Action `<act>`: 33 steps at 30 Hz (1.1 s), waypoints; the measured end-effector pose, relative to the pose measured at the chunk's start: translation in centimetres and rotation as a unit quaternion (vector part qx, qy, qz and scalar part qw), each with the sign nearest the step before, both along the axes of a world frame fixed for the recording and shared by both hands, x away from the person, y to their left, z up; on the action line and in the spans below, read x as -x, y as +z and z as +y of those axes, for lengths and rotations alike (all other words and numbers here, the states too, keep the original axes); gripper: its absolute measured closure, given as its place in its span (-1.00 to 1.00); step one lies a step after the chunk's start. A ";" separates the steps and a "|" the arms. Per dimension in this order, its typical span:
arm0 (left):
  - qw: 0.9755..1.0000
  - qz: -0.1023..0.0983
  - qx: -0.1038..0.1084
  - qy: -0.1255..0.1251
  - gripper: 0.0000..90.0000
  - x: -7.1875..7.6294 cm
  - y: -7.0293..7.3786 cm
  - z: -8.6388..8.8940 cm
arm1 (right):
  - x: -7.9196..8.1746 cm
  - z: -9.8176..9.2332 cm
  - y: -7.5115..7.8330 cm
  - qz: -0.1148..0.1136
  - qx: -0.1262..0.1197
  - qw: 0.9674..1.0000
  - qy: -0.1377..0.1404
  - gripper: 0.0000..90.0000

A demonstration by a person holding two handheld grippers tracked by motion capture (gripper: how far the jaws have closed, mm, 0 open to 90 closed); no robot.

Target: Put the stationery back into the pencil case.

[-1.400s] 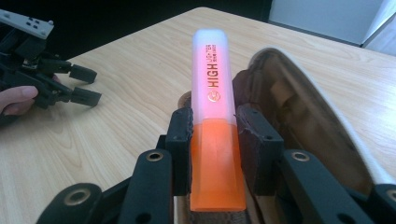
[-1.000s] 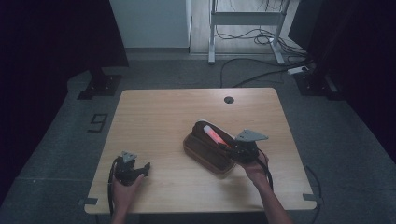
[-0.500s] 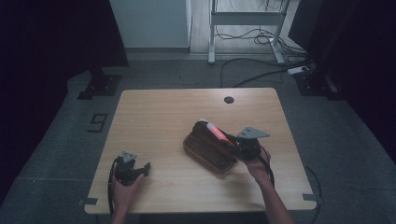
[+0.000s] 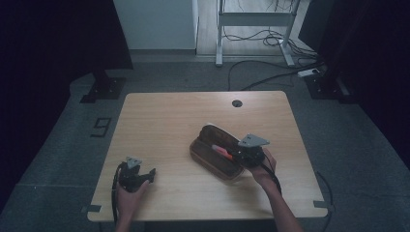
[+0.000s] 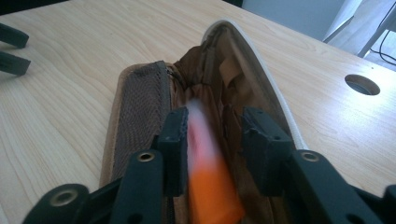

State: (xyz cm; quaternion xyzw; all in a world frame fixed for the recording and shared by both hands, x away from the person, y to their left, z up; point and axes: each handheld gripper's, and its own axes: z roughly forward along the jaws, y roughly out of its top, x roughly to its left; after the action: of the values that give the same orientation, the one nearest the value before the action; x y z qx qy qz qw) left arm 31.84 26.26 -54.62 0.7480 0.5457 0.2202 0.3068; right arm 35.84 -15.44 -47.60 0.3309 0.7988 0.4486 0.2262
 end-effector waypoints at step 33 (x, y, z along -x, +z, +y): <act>1.000 0.000 0.000 0.000 -0.50 0.0 0.0 0.0 | 3.0 -2.3 0.4 0.012 -0.094 0.995 -0.009 -0.29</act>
State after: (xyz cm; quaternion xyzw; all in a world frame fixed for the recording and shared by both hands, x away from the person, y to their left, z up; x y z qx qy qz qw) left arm 31.84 26.27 -54.62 0.7481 0.5457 0.2200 0.3069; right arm 32.83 -17.73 -47.20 0.3632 0.7527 0.5155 0.1891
